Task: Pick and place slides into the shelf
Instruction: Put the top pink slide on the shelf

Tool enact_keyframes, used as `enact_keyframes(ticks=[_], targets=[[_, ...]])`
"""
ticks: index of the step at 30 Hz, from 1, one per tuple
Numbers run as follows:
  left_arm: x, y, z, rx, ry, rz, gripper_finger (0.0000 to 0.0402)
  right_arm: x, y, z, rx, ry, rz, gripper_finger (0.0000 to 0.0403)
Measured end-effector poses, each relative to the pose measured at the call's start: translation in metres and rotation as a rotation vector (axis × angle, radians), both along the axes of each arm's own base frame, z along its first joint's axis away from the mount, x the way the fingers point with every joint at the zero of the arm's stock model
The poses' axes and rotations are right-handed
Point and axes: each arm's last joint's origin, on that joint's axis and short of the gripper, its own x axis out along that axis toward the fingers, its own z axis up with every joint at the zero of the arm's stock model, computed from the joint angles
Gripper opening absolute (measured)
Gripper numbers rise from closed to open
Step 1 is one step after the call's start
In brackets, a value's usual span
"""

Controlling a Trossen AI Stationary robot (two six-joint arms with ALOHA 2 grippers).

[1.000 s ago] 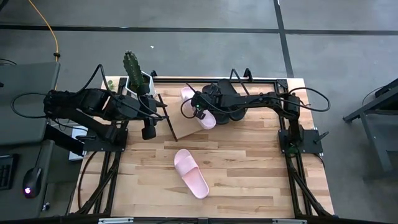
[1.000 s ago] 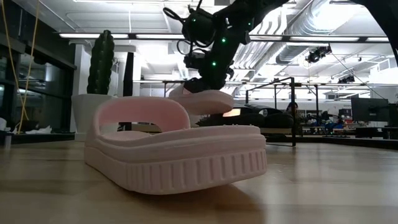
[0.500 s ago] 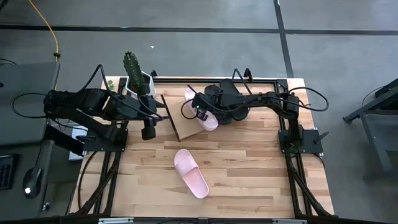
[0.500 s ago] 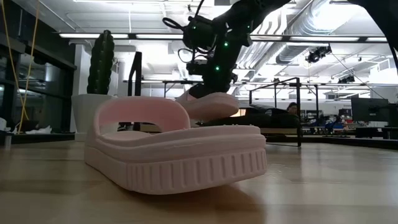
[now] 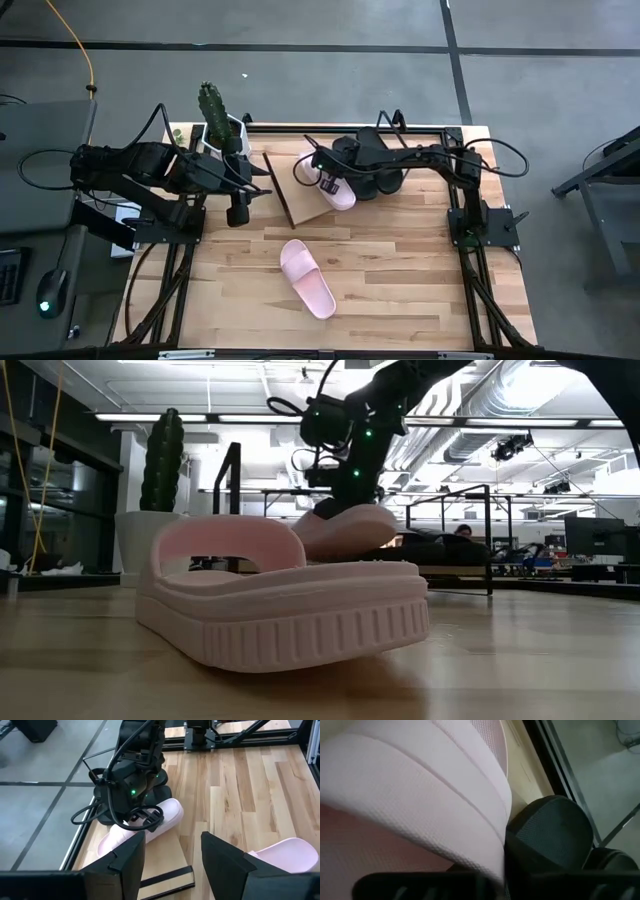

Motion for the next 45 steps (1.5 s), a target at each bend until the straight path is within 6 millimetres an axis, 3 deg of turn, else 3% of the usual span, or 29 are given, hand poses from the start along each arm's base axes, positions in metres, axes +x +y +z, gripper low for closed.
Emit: enact_keyframes(ticks=[10, 18, 27, 38, 45], targets=[[0.0, 0.0, 0.0, 0.0, 0.0, 0.0, 0.0177, -0.002, -0.005, -0.001, 0.02, 0.02, 0.027, 0.0103], [0.0, 0.0, 0.0, 0.0, 0.0, 0.0, 0.0177, -0.001, -0.004, -0.001, 0.034, 0.021, 0.061, 0.014], [0.0, 0.0, 0.0, 0.0, 0.0, 0.0, 0.0177, -0.002, -0.003, 0.002, 0.04, 0.028, 0.1, 0.0147], [0.0, 0.0, 0.0, 0.0, 0.0, 0.0, 0.0177, 0.003, -0.004, 0.038, 0.05, 0.027, 0.102, 0.0147], [0.0, 0.0, 0.0, -0.002, 0.002, -0.002, 0.0177, -0.002, -0.001, 0.038, 0.11, 0.066, 0.08, 0.0147]])
